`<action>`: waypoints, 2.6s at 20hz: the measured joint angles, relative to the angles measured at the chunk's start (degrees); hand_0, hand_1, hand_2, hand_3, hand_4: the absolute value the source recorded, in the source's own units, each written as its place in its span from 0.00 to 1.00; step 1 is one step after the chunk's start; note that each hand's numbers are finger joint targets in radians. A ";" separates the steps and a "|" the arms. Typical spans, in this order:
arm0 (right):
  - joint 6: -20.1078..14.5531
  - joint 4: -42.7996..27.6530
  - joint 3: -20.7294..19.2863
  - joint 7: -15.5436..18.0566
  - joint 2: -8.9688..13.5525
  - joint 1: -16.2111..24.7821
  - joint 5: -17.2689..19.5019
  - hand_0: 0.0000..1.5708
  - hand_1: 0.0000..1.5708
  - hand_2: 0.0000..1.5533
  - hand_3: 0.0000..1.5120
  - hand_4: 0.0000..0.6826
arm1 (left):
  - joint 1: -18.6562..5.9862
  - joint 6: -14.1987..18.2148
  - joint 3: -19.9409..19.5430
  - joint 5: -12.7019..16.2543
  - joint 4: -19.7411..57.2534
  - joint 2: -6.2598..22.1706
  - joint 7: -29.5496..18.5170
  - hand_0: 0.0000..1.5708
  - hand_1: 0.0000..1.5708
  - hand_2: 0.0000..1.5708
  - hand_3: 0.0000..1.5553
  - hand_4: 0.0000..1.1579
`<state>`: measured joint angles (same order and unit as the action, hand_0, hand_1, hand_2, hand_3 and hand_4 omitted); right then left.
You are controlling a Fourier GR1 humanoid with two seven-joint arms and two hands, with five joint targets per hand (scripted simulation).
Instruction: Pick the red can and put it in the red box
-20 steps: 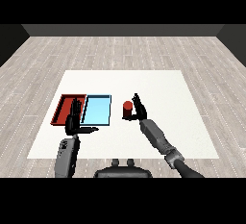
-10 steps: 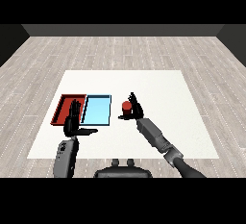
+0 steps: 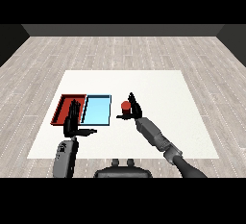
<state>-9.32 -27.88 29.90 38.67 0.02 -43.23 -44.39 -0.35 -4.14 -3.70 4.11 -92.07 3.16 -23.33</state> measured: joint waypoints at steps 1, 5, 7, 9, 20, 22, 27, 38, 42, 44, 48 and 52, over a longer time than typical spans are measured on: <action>-0.48 0.87 0.46 0.35 0.00 -0.30 -0.72 0.00 0.00 0.00 0.00 0.00 | 0.36 0.35 0.41 -0.33 -0.70 -0.27 0.38 0.00 0.00 0.00 0.00 0.00; -5.55 0.68 0.82 -1.82 0.01 -0.42 -1.44 1.00 1.00 0.97 0.96 0.86 | 0.67 0.39 0.19 -0.75 -0.52 0.01 -0.18 0.00 0.00 0.00 0.00 0.00; -7.49 1.55 1.22 -2.83 0.00 -1.06 -1.57 1.00 1.00 0.96 0.95 0.82 | 0.40 0.41 0.06 -0.56 -0.89 0.07 0.11 0.00 0.00 0.00 0.00 0.00; -8.78 2.34 1.25 -3.73 0.00 -1.20 -1.07 1.00 1.00 0.96 0.95 0.83 | -0.31 0.07 -0.62 -0.25 0.37 0.55 -0.06 0.00 0.00 0.00 0.00 0.00; -12.44 3.08 1.77 -7.46 0.03 -3.23 -0.61 1.00 1.00 0.96 0.94 0.85 | -1.16 0.93 0.16 -1.14 0.16 -0.12 0.27 0.00 0.00 0.00 0.00 0.00; -12.64 3.13 1.43 -7.01 0.03 -3.01 -0.20 1.00 1.00 0.96 0.94 0.85 | -0.99 0.94 0.01 -1.47 1.39 -0.19 -1.24 0.00 0.00 0.00 0.00 0.00; -13.88 0.84 -1.32 -8.54 0.27 -3.12 3.23 1.00 1.00 0.95 0.93 0.86 | -1.42 1.42 0.54 -2.04 2.00 -0.67 -1.58 0.00 0.00 0.00 0.00 0.00; -20.51 -21.08 -1.70 -14.74 6.93 2.83 11.05 1.00 1.00 0.95 0.93 0.89 | -0.85 1.44 2.96 -3.87 0.81 -1.14 -1.13 0.00 0.00 0.00 0.00 0.00; -21.54 -28.29 -2.61 -17.21 10.45 4.13 13.45 0.97 0.97 0.94 0.93 0.88 | -2.41 0.60 4.56 -3.40 -0.42 -1.63 1.88 0.00 0.00 0.00 0.00 0.00; -21.89 -32.31 -3.06 -17.46 11.96 5.17 14.10 0.99 0.99 0.94 0.93 0.88 | -3.69 0.64 6.81 -3.00 -1.01 -2.20 4.19 0.00 0.00 0.00 0.00 0.00; -25.28 -41.81 -2.61 -19.97 12.97 8.24 16.90 0.99 0.99 0.94 0.93 0.88 | -3.69 0.32 10.50 -3.00 -2.42 -2.78 7.08 0.00 0.00 0.00 0.00 0.00; -28.89 -49.72 -0.88 -23.11 11.95 11.83 21.53 0.99 0.99 0.94 0.93 0.88 | -3.29 1.43 13.58 -3.17 -3.51 -3.01 8.54 0.00 0.00 0.00 0.00 0.00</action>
<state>-38.21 -77.60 29.02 15.57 11.97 -31.40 -22.86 -3.64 -2.71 9.87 0.94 -95.57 0.15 -14.80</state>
